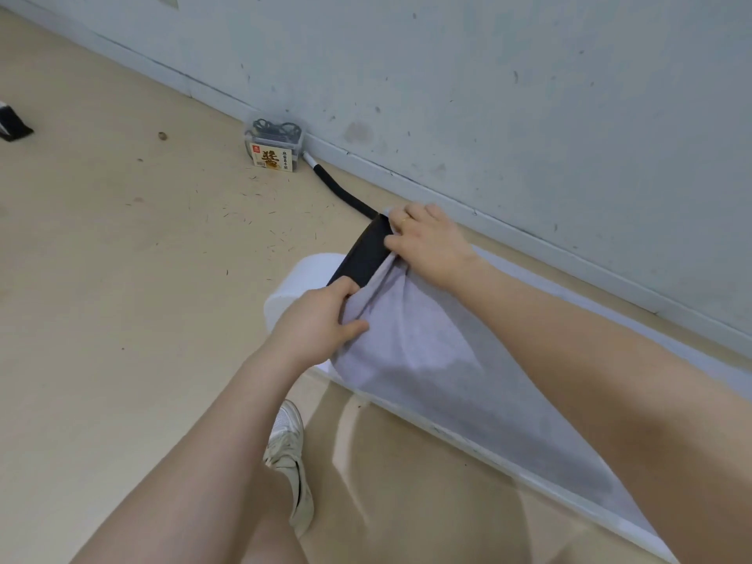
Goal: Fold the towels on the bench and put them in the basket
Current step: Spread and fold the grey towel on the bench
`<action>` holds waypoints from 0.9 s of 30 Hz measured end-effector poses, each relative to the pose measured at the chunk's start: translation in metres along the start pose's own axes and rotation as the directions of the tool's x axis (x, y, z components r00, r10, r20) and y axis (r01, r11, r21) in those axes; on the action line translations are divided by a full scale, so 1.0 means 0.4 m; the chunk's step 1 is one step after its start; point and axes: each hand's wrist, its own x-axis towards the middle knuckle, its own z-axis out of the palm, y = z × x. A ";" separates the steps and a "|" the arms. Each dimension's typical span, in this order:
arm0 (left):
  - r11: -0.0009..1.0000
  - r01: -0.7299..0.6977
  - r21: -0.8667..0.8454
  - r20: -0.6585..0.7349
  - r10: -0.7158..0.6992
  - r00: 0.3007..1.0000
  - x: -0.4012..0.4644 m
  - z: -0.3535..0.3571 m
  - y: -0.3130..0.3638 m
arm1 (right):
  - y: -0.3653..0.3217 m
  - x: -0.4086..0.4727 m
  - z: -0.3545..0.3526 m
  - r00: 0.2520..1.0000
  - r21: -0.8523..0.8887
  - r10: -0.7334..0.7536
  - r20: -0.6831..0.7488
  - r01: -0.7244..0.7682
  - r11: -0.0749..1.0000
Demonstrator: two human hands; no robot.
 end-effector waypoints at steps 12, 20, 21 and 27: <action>0.924 -0.382 -0.018 0.041 0.382 0.923 -0.053 0.098 0.215 | 0.152 -0.292 0.045 0.609 0.892 0.673 0.421 -0.411 -0.186; 0.797 -0.595 -0.105 0.278 0.597 0.752 -0.120 0.332 0.476 | 0.268 -0.601 0.056 0.447 0.785 0.651 0.614 -0.261 -0.561; 0.777 -0.622 -0.094 0.291 0.619 0.729 -0.131 0.360 0.504 | 0.283 -0.644 0.063 0.430 0.767 0.639 0.638 -0.282 -0.576; 0.735 -0.668 -0.113 0.400 0.650 0.647 -0.188 0.506 0.641 | 0.337 -0.874 0.104 0.287 0.719 0.663 0.692 -0.189 -0.669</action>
